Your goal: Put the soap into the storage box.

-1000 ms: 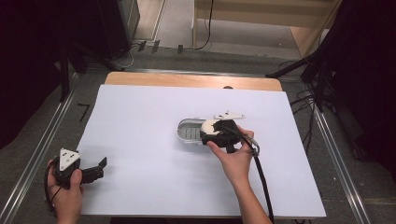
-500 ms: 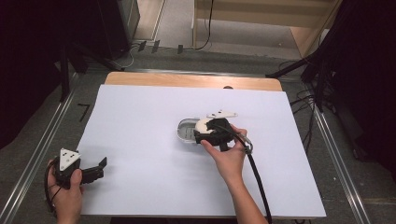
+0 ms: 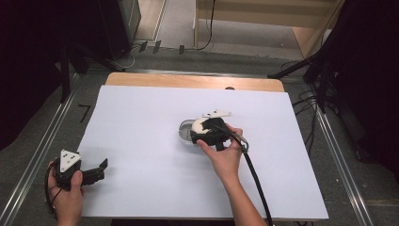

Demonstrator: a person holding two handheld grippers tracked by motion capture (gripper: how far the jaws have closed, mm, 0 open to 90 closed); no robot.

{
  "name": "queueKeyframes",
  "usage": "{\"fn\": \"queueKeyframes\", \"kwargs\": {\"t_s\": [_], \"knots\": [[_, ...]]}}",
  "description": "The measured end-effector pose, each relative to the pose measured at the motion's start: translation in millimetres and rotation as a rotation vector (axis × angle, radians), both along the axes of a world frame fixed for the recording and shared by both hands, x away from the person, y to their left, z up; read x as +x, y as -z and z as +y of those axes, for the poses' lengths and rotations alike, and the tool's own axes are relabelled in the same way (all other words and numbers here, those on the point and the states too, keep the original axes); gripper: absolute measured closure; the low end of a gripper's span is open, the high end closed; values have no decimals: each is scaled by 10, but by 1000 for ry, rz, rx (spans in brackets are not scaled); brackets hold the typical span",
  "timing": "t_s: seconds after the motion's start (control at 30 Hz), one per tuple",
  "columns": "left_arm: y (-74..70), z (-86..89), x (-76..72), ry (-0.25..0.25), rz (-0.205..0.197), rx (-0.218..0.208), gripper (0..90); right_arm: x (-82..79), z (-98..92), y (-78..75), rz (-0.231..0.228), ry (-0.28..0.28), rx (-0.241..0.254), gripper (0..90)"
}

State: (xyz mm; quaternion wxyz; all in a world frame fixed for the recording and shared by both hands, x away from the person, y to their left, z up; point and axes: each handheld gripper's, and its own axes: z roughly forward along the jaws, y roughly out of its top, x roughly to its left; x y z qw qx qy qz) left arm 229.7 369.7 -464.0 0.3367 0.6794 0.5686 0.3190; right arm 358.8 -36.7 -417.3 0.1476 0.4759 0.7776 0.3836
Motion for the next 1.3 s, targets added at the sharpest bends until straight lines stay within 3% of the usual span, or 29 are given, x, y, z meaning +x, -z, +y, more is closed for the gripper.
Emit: {"fn": "queueKeyframes", "kwargs": {"t_s": [1.3], "knots": [[1,-3,3,-1,2,1,3,130,97,169,76,20,-9,254]]}}
